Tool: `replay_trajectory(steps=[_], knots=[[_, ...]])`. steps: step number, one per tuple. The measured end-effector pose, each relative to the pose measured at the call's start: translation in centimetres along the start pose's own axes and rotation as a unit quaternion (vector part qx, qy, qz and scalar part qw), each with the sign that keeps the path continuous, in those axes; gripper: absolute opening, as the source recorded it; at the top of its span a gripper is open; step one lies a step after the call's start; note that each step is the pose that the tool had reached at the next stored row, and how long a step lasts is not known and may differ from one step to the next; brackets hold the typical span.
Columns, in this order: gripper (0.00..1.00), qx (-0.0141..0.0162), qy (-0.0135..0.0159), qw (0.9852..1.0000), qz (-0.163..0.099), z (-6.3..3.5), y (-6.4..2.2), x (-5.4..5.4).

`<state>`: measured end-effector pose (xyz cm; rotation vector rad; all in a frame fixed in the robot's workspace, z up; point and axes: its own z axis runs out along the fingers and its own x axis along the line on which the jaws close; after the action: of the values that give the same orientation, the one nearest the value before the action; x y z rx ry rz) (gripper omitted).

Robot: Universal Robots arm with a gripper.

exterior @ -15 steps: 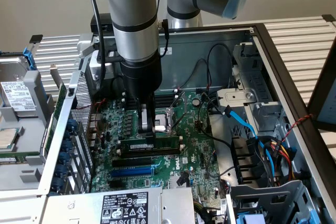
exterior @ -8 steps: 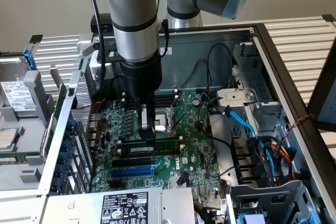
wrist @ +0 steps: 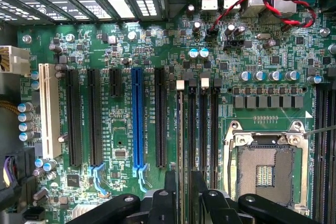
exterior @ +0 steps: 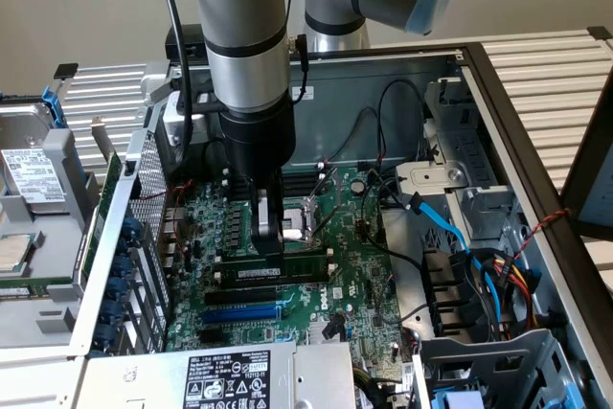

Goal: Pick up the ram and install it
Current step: 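Insert the ram into the slot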

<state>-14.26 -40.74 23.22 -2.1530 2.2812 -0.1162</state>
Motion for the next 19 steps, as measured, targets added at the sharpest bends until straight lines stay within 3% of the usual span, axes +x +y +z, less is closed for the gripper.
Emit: replay_trajectory(steps=[5, 14, 16, 18, 19], knots=[[0.27, 0.0002, 0.0046, 1.0000, 0.000, -0.21, 0.00, -0.02], [0.27, 0.0002, 0.0047, 1.0000, 0.000, -0.21, 0.00, -0.03], [0.24, 0.0002, 0.0047, 1.0000, 0.000, -0.21, 0.00, -0.03], [0.11, 0.0002, 0.0047, 1.0000, 0.000, -0.21, 0.00, -0.03], [0.11, 0.0002, 0.0047, 1.0000, 0.000, -0.21, 0.00, -0.03]])
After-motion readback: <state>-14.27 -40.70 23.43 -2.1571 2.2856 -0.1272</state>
